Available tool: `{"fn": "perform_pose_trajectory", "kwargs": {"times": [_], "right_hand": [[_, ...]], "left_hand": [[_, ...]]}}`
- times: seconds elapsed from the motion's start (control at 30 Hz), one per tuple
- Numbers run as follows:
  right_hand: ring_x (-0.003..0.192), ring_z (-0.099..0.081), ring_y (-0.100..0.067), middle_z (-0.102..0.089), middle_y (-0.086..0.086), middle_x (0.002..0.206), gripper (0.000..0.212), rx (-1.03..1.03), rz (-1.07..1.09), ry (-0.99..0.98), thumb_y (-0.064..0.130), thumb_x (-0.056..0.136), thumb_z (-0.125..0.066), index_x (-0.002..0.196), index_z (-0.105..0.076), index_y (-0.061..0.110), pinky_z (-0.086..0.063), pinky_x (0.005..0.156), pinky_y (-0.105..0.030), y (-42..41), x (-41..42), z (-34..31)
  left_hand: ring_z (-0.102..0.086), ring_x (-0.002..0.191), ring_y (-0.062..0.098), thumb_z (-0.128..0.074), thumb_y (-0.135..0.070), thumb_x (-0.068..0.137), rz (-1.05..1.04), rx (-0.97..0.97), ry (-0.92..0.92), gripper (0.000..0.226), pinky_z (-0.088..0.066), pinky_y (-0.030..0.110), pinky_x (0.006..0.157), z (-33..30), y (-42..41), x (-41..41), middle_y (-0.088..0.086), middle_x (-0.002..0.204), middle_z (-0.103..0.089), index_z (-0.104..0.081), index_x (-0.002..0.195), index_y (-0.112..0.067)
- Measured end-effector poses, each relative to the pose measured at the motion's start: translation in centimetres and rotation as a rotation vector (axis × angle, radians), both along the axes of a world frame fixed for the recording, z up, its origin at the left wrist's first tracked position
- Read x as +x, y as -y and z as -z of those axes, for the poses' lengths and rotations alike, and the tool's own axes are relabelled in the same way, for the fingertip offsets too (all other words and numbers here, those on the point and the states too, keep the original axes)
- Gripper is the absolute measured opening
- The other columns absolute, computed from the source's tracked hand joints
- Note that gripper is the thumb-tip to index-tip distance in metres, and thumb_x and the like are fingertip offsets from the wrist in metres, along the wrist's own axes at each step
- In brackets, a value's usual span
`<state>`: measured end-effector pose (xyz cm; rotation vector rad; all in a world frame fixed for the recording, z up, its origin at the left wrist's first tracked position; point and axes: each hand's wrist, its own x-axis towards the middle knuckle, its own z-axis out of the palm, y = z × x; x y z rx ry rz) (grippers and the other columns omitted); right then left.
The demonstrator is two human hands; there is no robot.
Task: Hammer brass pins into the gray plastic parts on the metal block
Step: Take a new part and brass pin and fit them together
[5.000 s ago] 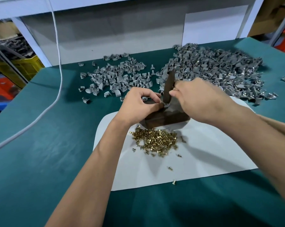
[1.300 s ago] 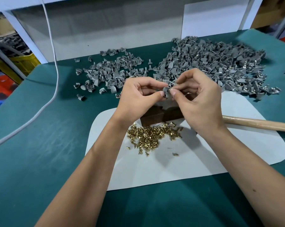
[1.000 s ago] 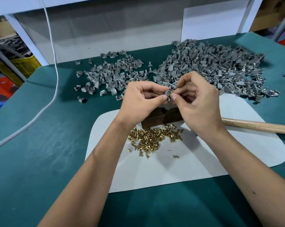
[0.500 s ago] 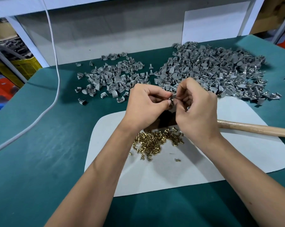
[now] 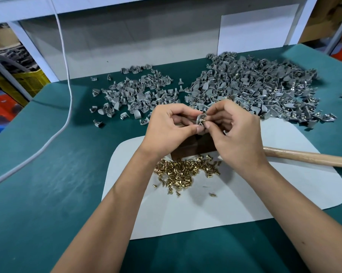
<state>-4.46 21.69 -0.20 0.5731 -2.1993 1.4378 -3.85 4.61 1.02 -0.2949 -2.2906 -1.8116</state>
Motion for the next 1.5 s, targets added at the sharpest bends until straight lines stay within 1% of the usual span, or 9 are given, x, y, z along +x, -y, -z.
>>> {"fn": "perform_pose_trajectory", "kwargs": {"times": [0.2, 0.37, 0.5, 0.73, 0.83, 0.93, 1.23, 1.37, 1.5], "right_hand": [[0.085, -0.068, -0.008, -0.074, 0.002, 0.091, 0.009, 0.139, 0.040, -0.168, 0.007, 0.088, -0.076, 0.096, -0.078, 0.009, -0.054, 0.082, -0.018, -0.67, -0.08, -0.14], [0.088, -0.061, -0.010, -0.069, -0.001, 0.092, 0.006, 0.185, 0.055, -0.200, 0.003, 0.091, -0.070, 0.096, -0.074, 0.006, -0.046, 0.082, -0.014, -0.67, -0.18, -0.31], [0.087, -0.060, -0.009, -0.068, 0.000, 0.091, 0.004, 0.163, 0.056, -0.154, 0.006, 0.093, -0.070, 0.096, -0.073, 0.006, -0.043, 0.080, -0.010, -0.66, -0.28, -0.37], [0.085, -0.063, -0.012, -0.070, 0.001, 0.091, 0.005, 0.160, 0.028, -0.151, 0.008, 0.093, -0.070, 0.097, -0.074, 0.008, -0.048, 0.078, -0.017, -0.72, -0.39, -0.31], [0.083, -0.062, -0.011, -0.070, 0.002, 0.089, 0.004, 0.169, 0.031, -0.160, 0.008, 0.092, -0.071, 0.095, -0.074, 0.009, -0.044, 0.077, -0.014, -0.77, -0.34, -0.34], [0.081, -0.062, -0.011, -0.070, 0.001, 0.088, 0.004, 0.168, 0.039, -0.157, 0.006, 0.091, -0.071, 0.094, -0.074, 0.008, -0.044, 0.077, -0.012, -0.67, -0.15, -0.27], [0.077, -0.066, -0.012, -0.072, 0.002, 0.083, 0.006, 0.106, 0.040, -0.019, 0.005, 0.089, -0.073, 0.091, -0.076, 0.009, -0.052, 0.074, -0.023, -0.29, 0.20, -0.05], [0.076, -0.066, -0.009, -0.072, 0.005, 0.081, 0.007, 0.096, 0.052, 0.006, 0.007, 0.089, -0.073, 0.090, -0.077, 0.012, -0.051, 0.073, -0.021, -0.13, 0.09, -0.07], [0.079, -0.066, -0.010, -0.072, 0.003, 0.084, 0.006, 0.102, 0.053, -0.033, 0.005, 0.088, -0.073, 0.092, -0.077, 0.009, -0.051, 0.076, -0.021, -0.24, 0.01, -0.61]], "left_hand": [[-0.072, 0.079, 0.021, -0.084, 0.009, 0.074, 0.042, 0.040, 0.009, 0.030, -0.063, 0.032, 0.079, 0.08, 0.43, -0.03, 0.014, 0.089, -0.076, -0.076, 0.102, -0.001], [-0.076, 0.080, 0.031, -0.078, -0.001, 0.086, 0.082, 0.134, 0.043, 0.026, -0.064, 0.040, 0.079, 0.19, 0.52, -0.04, 0.020, 0.095, -0.077, -0.074, 0.111, 0.003], [-0.075, 0.083, 0.023, -0.082, 0.006, 0.078, 0.104, 0.128, 0.010, 0.034, -0.062, 0.031, 0.077, 0.16, 0.35, -0.07, 0.008, 0.091, -0.078, -0.076, 0.109, -0.008], [-0.075, 0.073, 0.023, -0.078, 0.014, 0.078, 0.129, 0.228, 0.024, 0.035, -0.062, 0.030, 0.071, 0.29, 0.33, -0.20, 0.009, 0.079, -0.076, -0.072, 0.110, 0.002], [-0.074, 0.069, 0.022, -0.077, 0.016, 0.077, 0.130, 0.239, 0.028, 0.031, -0.062, 0.029, 0.069, 0.30, 0.22, -0.18, 0.009, 0.076, -0.075, -0.071, 0.105, 0.005], [-0.074, 0.067, 0.021, -0.078, 0.016, 0.075, 0.131, 0.229, 0.025, 0.030, -0.061, 0.027, 0.067, 0.24, 0.17, -0.12, 0.007, 0.075, -0.076, -0.072, 0.101, 0.004], [-0.073, 0.062, 0.015, -0.078, 0.020, 0.072, 0.100, 0.179, 0.034, 0.031, -0.061, 0.023, 0.066, 0.20, -0.24, 0.17, 0.004, 0.070, -0.073, -0.071, 0.099, 0.007], [-0.071, 0.061, 0.013, -0.079, 0.019, 0.072, 0.071, 0.118, -0.002, 0.031, -0.060, 0.022, 0.065, -0.03, -0.35, 0.28, 0.003, 0.069, -0.072, -0.071, 0.100, 0.009], [-0.069, 0.070, 0.014, -0.085, 0.009, 0.074, 0.031, -0.033, -0.059, 0.029, -0.061, 0.027, 0.072, -0.58, -0.02, 0.04, 0.007, 0.077, -0.072, -0.075, 0.098, -0.001]]}}
